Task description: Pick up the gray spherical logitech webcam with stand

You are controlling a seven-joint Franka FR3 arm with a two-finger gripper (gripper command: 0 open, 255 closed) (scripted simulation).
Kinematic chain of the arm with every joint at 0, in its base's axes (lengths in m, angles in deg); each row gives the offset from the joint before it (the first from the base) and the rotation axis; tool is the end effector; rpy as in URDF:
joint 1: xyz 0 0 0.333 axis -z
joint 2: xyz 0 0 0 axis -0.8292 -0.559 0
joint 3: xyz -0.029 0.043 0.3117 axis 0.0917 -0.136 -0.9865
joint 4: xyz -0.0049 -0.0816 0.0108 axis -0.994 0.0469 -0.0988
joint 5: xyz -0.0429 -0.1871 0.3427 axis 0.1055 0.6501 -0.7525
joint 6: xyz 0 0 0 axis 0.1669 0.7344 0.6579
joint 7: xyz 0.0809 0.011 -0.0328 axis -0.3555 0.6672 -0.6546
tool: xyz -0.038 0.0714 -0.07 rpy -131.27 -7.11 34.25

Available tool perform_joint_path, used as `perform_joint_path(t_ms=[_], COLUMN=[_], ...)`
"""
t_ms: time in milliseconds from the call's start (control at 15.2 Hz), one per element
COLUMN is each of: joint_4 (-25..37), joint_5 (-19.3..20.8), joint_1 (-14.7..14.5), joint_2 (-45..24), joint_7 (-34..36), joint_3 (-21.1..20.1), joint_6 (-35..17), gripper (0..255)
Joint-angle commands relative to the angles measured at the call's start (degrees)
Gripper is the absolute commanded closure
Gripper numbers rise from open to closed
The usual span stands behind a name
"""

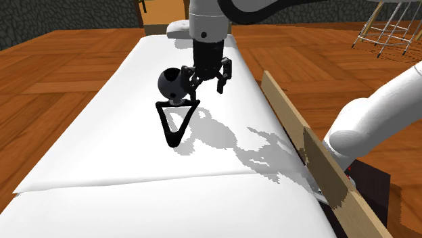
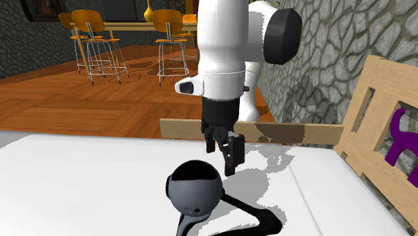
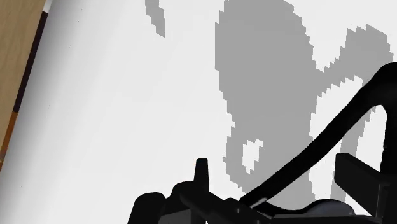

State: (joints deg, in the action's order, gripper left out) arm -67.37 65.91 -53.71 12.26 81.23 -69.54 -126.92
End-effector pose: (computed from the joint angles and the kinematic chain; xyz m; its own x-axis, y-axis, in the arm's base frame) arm 0.3729 0.2813 0.5821 0.9628 -0.2697 0.0187 -0.2686 -0.9622 -0.0455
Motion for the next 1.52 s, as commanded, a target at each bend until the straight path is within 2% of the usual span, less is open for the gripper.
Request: perform_joint_path(t_ms=[0, 330, 594, 1188, 1254, 1452], joint_4=[3.21, 13.58, 23.03, 16.93, 16.97, 16.68], joint_5=[1.42, 9.06, 17.8, 17.63, 17.49, 17.24], joint_1=[0.69, 1.2, -1.8, -1.72, -1.68, -1.55], joint_2=[-4.07, -17.06, -28.61, -28.3, -28.13, -27.79], joint_7=[4.78, 18.2, 28.63, 28.56, 28.49, 28.32], joint_3=[-2.96, -10.48, -13.78, -13.31, -13.31, -13.3], joint_6=[-0.96, -2.04, -0.83, -6.73, -6.58, -6.64], gripper=[0, 0, 0, 0, 255, 255])
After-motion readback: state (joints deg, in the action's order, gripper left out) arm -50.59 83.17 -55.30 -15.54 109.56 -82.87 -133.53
